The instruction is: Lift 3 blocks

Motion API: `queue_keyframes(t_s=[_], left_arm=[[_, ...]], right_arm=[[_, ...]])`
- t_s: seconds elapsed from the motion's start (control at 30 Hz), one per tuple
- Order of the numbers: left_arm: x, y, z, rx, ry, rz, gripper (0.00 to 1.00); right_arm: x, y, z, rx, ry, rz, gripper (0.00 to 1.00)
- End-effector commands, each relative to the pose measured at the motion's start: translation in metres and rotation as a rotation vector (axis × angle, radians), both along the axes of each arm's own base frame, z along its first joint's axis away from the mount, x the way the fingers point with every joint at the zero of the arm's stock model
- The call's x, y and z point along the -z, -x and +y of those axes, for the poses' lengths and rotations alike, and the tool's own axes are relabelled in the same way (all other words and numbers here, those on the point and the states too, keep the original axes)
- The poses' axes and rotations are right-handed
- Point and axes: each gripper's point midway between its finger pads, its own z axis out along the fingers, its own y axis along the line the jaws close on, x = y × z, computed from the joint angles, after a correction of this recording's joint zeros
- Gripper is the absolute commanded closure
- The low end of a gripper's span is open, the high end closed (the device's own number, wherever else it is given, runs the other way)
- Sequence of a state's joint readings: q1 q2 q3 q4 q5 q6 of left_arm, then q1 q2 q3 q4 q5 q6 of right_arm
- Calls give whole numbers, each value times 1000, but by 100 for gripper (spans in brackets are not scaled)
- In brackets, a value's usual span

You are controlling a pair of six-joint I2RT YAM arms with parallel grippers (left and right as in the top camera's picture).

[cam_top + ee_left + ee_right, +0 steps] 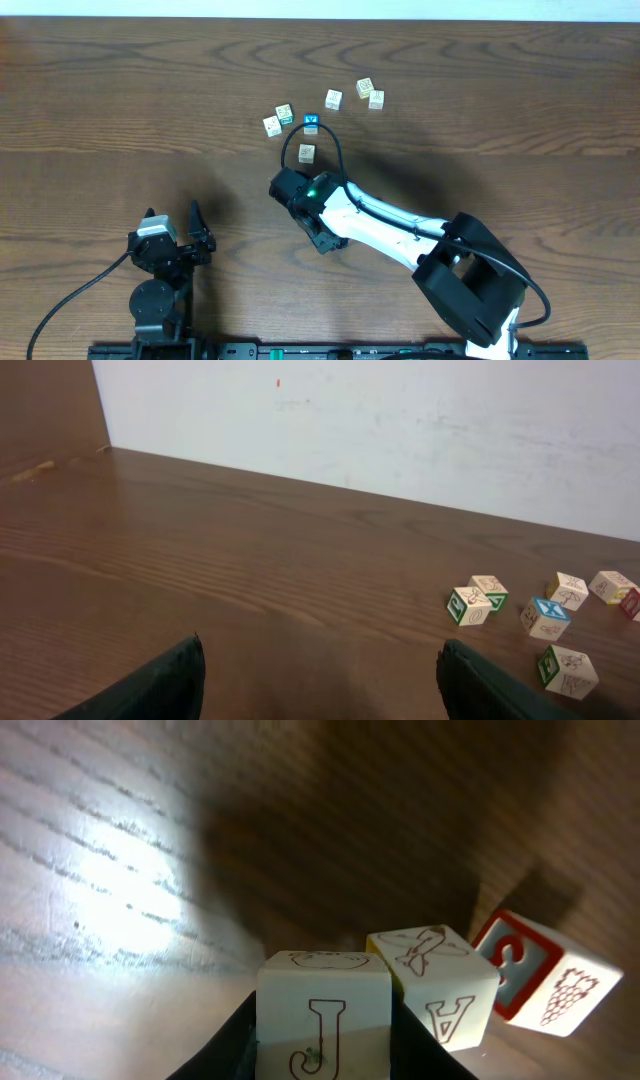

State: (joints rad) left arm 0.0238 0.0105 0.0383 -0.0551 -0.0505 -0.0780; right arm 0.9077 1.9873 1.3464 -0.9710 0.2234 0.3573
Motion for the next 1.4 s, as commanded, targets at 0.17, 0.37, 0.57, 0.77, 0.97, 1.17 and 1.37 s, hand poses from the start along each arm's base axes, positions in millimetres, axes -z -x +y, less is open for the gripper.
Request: queue_keyframes(t_s=[0.17,0.37,0.57,0.77,0.97,1.17,1.37], left_arm=[[19,0,0,3,-4,45,25],[19,0,0,3,-4,45,25],[19,0,0,3,-4,45,25],[19,0,0,3,-4,45,25],[19,0,0,3,-4,45,25],[19,0,0,3,-4,45,25],[19,0,0,3,-4,45,25]], right_arm=[[-13,-17,7,-9,-33,-78,83],[-11,-7,6,-10,-31,-29,91],[-8,23,5,-12,-41,113,99],[-10,36,-6,-15,11,156,98],[-11,40,-13,-7,37,173,97],[-15,30,-28,69,114,89,92],[-16,29,-29,106,115,74,88]])
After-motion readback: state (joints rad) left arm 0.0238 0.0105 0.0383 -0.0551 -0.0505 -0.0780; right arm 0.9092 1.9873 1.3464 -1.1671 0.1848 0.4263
